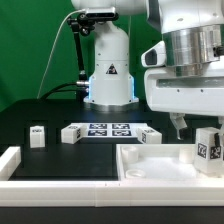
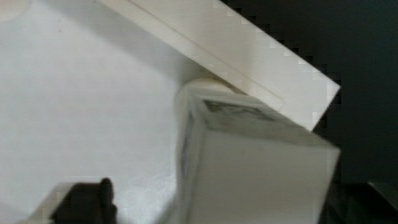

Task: Assemble one leg

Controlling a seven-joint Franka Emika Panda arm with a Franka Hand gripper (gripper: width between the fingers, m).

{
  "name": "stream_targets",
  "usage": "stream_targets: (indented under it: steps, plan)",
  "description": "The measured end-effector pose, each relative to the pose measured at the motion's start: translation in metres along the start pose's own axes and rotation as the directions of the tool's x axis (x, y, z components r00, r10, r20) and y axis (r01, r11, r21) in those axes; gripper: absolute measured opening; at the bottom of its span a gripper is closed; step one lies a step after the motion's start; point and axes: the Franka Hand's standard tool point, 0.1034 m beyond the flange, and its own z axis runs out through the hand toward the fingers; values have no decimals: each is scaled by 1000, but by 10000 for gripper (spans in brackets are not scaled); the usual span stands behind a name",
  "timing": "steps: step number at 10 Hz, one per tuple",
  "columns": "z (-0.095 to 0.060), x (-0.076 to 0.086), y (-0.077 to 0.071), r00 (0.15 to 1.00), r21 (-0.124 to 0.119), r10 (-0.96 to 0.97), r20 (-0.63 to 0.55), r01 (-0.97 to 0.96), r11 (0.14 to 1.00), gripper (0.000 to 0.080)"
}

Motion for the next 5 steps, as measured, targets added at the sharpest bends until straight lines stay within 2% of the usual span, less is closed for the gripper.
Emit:
stream_targets:
  steps: [3, 5]
  plan:
    - [0, -6, -5, 948, -33, -317, -10, 317, 948, 648]
    - [1, -11, -8, 870, -66, -493, -15, 491, 868, 649]
